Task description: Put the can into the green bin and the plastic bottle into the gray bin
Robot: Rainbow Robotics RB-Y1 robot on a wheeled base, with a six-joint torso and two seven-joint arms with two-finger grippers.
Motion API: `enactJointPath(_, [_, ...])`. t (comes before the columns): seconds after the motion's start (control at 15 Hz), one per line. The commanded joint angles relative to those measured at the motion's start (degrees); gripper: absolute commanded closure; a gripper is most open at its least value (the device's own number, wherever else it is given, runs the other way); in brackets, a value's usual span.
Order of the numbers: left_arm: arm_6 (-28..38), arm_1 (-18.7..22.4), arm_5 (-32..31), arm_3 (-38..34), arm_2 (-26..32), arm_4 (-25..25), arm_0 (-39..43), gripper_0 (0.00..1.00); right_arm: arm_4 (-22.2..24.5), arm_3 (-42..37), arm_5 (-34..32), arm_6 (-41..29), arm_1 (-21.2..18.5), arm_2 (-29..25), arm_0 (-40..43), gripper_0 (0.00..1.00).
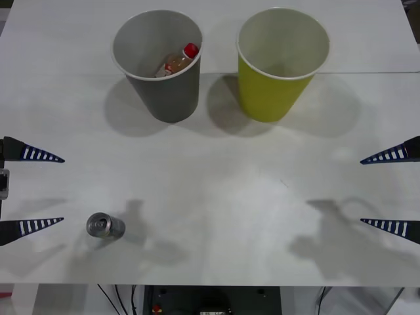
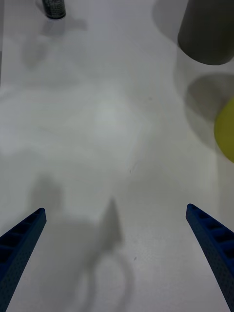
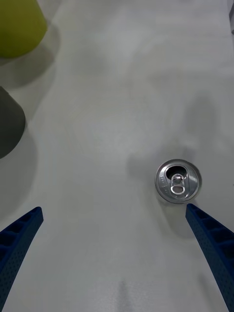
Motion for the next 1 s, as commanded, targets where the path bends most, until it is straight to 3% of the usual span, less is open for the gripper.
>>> enactJointPath(0.07, [-4.1,0.0,-0.3,4.6,-2.0,4.2,0.1,0.0,0.0,0.0,0.0,0.0,0.0,0.0,0.0,0.0])
enactJointPath(0.47, [-18.4,0.0,-2.5,16.0,-8.6,12.4,-1.5,0.0,0.0,0.0,0.0,0.0,0.0,0.0,0.0,0.0])
enactJointPath(1.0, [-34.6,-0.4,-7.9,36.4,-25.2,26.7,-11.1,0.0,0.0,0.0,0.0,0.0,0.0,0.0,0.0,0.0])
